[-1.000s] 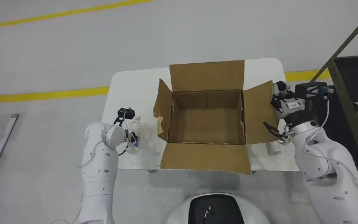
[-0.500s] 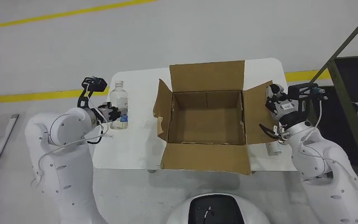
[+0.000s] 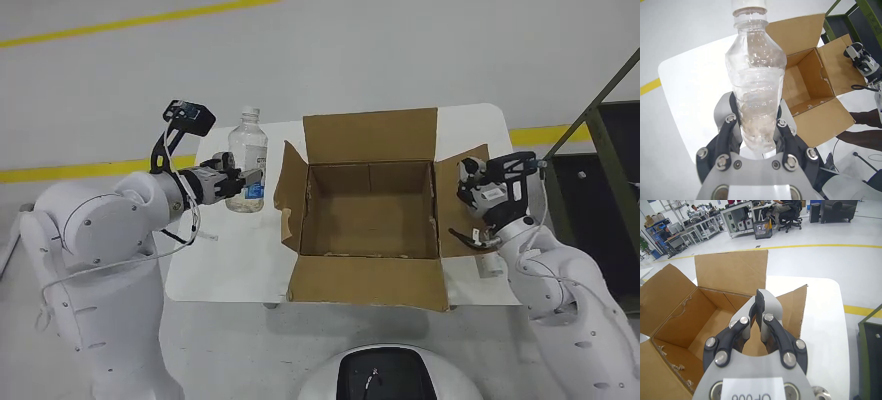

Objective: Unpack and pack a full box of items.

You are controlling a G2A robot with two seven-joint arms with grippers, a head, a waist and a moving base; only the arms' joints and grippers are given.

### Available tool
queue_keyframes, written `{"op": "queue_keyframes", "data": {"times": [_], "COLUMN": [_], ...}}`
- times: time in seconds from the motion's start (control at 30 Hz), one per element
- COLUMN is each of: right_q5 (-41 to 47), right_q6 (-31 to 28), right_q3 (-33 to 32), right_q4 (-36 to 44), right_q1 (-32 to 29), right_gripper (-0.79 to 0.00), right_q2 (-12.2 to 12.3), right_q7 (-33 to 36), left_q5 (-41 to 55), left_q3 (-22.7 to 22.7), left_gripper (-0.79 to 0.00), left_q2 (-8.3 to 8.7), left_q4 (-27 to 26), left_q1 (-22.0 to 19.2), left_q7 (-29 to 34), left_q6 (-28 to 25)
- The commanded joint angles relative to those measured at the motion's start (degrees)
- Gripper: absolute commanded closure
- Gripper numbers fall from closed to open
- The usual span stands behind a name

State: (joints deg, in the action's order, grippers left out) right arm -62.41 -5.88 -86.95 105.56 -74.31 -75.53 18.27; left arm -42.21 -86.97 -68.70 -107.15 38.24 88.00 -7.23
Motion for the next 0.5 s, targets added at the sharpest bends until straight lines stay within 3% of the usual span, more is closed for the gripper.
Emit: {"op": "queue_keyframes", "data": {"times": [0.0, 0.33, 0.47], "right_q5": [0.24, 0.44, 0.6], "right_q6": [-0.02, 0.83, 1.05], "right_q3": [0.15, 1.19, 1.42], "right_q4": [-0.48, -3.71, -4.12], "right_q1": [0.12, 1.33, 1.78], "right_gripper": [0.0, 0.0, 0.0], "right_q2": [0.03, 0.11, 0.16], "right_q7": [0.08, 0.64, 0.94], "left_q5": [-0.02, -0.02, 5.15], "left_q3": [-0.02, -0.02, 0.74], "left_gripper": [0.0, 0.0, 0.0], "left_q2": [-0.01, -0.01, 0.02], "left_q4": [0.01, 0.01, 2.18], "left_q1": [0.0, 0.0, 2.1], "left_q7": [0.0, 0.0, -3.48], "left_q6": [-0.02, -0.02, 0.35]}}
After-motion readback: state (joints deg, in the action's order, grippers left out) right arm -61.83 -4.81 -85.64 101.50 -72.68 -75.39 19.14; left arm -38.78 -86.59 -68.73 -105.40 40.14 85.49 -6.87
